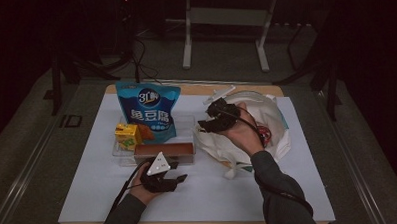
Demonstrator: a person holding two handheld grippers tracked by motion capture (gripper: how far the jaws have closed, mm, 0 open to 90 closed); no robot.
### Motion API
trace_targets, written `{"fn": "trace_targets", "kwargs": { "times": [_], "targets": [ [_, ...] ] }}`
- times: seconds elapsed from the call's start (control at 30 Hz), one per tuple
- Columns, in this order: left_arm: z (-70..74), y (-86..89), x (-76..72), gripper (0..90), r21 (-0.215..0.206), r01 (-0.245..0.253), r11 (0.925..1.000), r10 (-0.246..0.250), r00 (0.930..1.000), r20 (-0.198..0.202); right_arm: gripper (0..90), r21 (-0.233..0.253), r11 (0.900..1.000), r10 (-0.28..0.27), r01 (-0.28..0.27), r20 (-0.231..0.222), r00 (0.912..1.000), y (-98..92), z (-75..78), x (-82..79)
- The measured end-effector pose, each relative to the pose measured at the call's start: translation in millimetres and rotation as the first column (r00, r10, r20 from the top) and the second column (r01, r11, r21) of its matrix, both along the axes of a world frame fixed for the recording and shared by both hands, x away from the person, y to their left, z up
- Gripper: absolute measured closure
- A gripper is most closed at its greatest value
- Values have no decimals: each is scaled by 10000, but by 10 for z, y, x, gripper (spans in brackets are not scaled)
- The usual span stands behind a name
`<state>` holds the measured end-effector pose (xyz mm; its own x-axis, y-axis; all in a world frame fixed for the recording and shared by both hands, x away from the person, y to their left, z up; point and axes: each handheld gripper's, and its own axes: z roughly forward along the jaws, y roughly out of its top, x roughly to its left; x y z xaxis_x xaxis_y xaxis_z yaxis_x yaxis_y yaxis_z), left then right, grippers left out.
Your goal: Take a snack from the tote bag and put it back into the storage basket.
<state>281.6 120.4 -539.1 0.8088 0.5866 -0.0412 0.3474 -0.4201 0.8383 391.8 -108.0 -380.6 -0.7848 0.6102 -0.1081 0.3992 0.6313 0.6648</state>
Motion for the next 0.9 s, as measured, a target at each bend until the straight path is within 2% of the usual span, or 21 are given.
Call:
{"fn": "trace_targets", "kwargs": {
  "times": [0.43,0.63,0.9],
  "targets": [
    [-1,-1,1,437,-13,-3,10000,3,10000,-23,499,-205,9988,-450,448,-91,9989,-315,-53,-21],
    [-1,0,1,436,-16,-4,10000,4,10000,-27,500,-193,9982,-571,567,-209,9981,-415,-134,-41],
    [-1,0,1,436,-8,-1,10000,1,10000,-21,502,53,9967,-803,805,-340,9962,-533,-190,-70]
  ]
}}
